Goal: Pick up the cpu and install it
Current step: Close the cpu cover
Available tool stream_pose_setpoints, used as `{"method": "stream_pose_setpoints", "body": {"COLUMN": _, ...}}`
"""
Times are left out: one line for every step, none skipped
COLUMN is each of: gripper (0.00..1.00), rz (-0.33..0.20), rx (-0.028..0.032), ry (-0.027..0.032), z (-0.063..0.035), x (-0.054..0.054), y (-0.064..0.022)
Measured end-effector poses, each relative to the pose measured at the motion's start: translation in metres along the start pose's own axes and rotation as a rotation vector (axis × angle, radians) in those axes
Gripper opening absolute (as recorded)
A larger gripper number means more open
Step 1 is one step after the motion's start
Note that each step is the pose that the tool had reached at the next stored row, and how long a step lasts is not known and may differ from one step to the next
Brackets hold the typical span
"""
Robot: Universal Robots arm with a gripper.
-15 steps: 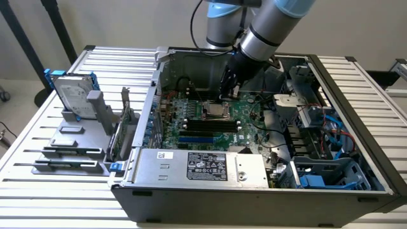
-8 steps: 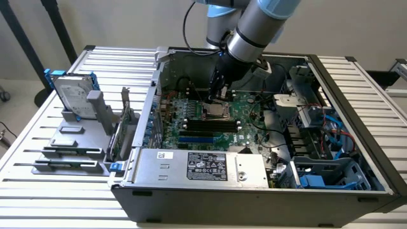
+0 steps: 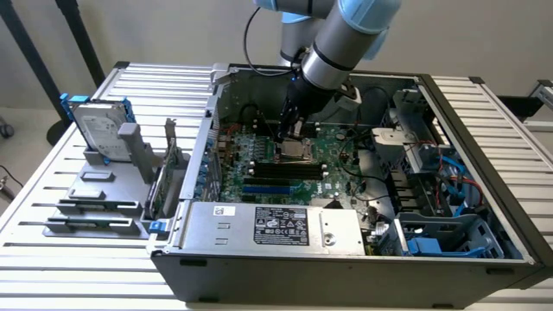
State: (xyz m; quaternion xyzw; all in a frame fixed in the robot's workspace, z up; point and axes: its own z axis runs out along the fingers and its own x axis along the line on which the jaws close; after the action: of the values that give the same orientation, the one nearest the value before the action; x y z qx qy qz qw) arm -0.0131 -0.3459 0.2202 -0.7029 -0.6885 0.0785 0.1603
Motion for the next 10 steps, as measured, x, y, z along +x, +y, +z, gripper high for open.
{"method": "stream_pose_setpoints", "body": {"gripper": 0.11, "rz": -0.001, "rx": 0.0001, "ry": 0.0030, "z": 0.0010, "x": 0.0009, "y": 0.0003}}
{"method": "stream_pose_setpoints", "body": {"gripper": 0.11, "rz": -0.002, "rx": 0.0002, "ry": 0.0059, "z": 0.0022, "x": 0.0017, "y": 0.0006}}
{"method": "stream_pose_setpoints", "body": {"gripper": 0.11, "rz": -0.003, "rx": 0.0002, "ry": 0.0080, "z": 0.0033, "x": 0.0021, "y": 0.0010}}
{"method": "stream_pose_setpoints", "body": {"gripper": 0.11, "rz": -0.003, "rx": 0.0002, "ry": 0.0087, "z": 0.0044, "x": 0.0023, "y": 0.0013}}
{"method": "stream_pose_setpoints", "body": {"gripper": 0.11, "rz": -0.003, "rx": 0.0003, "ry": 0.0086, "z": 0.0053, "x": 0.0023, "y": 0.0015}}
{"method": "stream_pose_setpoints", "body": {"gripper": 0.11, "rz": -0.003, "rx": 0.0003, "ry": 0.0087, "z": 0.0062, "x": 0.0022, "y": 0.0018}}
{"method": "stream_pose_setpoints", "body": {"gripper": 0.11, "rz": -0.003, "rx": 0.0003, "ry": 0.0086, "z": 0.0072, "x": 0.0021, "y": 0.0020}}
{"method": "stream_pose_setpoints", "body": {"gripper": 0.11, "rz": -0.003, "rx": 0.0003, "ry": 0.0086, "z": 0.0082, "x": 0.0020, "y": 0.0022}}
{"method": "stream_pose_setpoints", "body": {"gripper": 0.11, "rz": -0.003, "rx": 0.0003, "ry": 0.0086, "z": 0.0093, "x": 0.0019, "y": 0.0025}}
{"method": "stream_pose_setpoints", "body": {"gripper": 0.11, "rz": -0.003, "rx": 0.0003, "ry": 0.0086, "z": 0.0104, "x": 0.0018, "y": 0.0029}}
